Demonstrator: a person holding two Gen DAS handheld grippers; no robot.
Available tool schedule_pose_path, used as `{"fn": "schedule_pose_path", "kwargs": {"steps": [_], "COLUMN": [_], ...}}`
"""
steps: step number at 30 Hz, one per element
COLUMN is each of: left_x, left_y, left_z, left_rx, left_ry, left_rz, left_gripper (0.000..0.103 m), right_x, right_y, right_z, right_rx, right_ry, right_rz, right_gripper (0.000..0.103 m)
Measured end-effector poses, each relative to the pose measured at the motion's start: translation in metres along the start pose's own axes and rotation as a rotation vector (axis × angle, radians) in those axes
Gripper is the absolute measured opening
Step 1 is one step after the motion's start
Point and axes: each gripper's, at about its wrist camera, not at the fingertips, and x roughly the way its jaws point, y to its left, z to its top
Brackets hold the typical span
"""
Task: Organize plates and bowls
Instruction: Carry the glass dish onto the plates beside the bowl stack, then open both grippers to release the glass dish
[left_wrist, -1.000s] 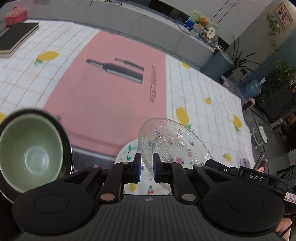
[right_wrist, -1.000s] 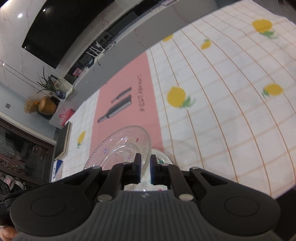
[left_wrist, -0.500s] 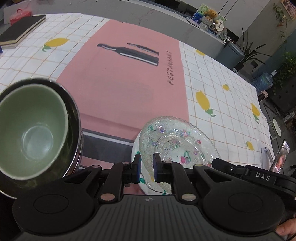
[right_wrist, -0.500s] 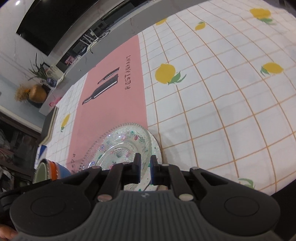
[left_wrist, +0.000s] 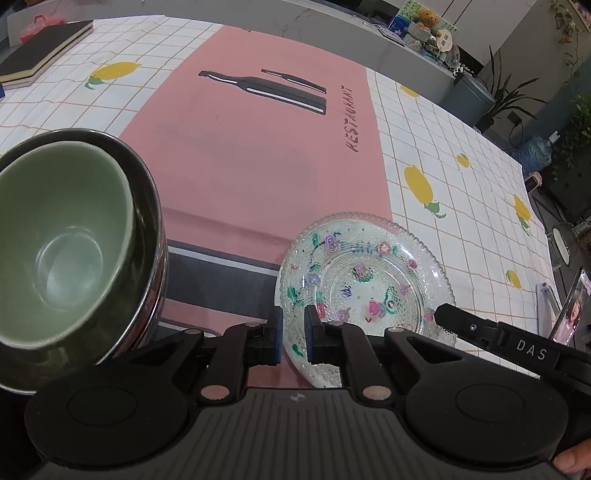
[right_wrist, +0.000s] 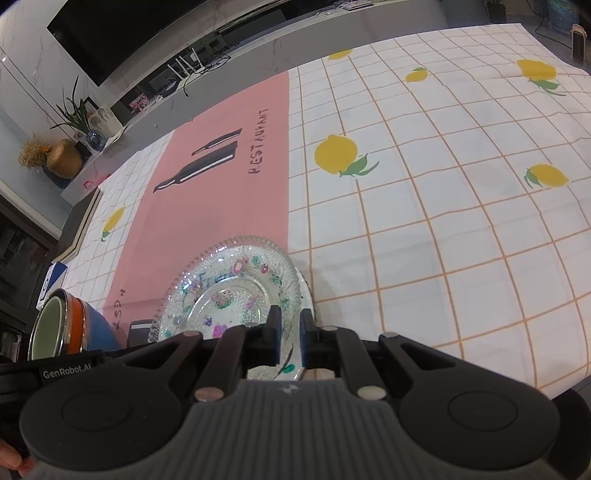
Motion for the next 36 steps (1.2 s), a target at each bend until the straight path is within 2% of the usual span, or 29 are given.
{"fn": "schedule_pose_path", "kwargs": {"steps": [9, 17, 23, 28, 33, 36], "left_x": [0.001, -0.002, -0.011, -0.023, -0.04, -0.053], "left_y": [0.003, 0.0, -0.003, -0.01, -0.015, -0.015], "left_z": [0.0, -0.001, -0.003, -0.001, 0.0, 0.001], "left_rx": [-0.019, 0.004, 0.042, 0.086, 0.136, 0.16], "left_ry": [0.008, 0.02, -0.023, -0.062, -0.108, -0.146], "left_rz": [-0.002, 0.011, 0.016, 0.007, -0.005, -0.001], "left_gripper": [0.013, 0.013, 0.013, 0.02, 0.025, 0.032], "right_x": [0.0, 0.0, -0.003, -0.009, -0.017, -0.021], "right_y": [0.004, 0.003, 0.011, 0.022, 0.038, 0.049], "right_z": [-0.003, -0.004, -0.003, -0.002, 0.0, 0.001], "right_rx": [-0.035, -0.03, -0.055, -0.077, -0.132, -0.154], "right_ry": [-0.004, 0.002, -0.003, -0.014, -0.028, -0.03], "right_rz": [-0.028, -0.034, -0.055, -0.066, -0.094, -0.102], "right_gripper": [0.007, 0.009, 0.011, 0.025, 0.032, 0.038]}}
